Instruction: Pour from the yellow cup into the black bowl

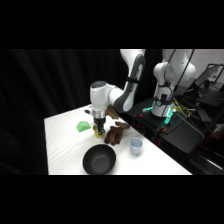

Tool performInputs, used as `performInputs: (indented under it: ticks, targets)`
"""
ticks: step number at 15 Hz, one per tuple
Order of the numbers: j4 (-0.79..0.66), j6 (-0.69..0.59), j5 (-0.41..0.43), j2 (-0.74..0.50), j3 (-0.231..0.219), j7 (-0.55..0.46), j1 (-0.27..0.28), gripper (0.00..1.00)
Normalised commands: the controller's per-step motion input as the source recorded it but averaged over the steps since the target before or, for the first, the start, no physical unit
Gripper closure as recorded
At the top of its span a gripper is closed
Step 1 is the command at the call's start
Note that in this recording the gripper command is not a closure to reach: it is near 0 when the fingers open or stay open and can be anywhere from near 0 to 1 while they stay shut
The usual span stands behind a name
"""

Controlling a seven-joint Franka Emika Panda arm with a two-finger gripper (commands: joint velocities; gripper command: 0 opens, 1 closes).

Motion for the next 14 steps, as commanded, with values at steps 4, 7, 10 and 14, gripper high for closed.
performInputs:
  ticks: [4, 7, 10, 14]
  targets:
    - [-0.11, -0.39, -0.374, -0.47, -0.260, 0.33, 0.290, 0.12]
    - [-0.06, -0.52, -0.399, -0.57, -0.064, 0.27, 0.141, 0.12]
    - [0.01, -0.51, -0.267, -0.46, 0.172, 0.14, -0.027, 0.12]
    - [0.09, -0.42, 0.009, -0.25, 0.368, -0.02, -0.063, 0.12]
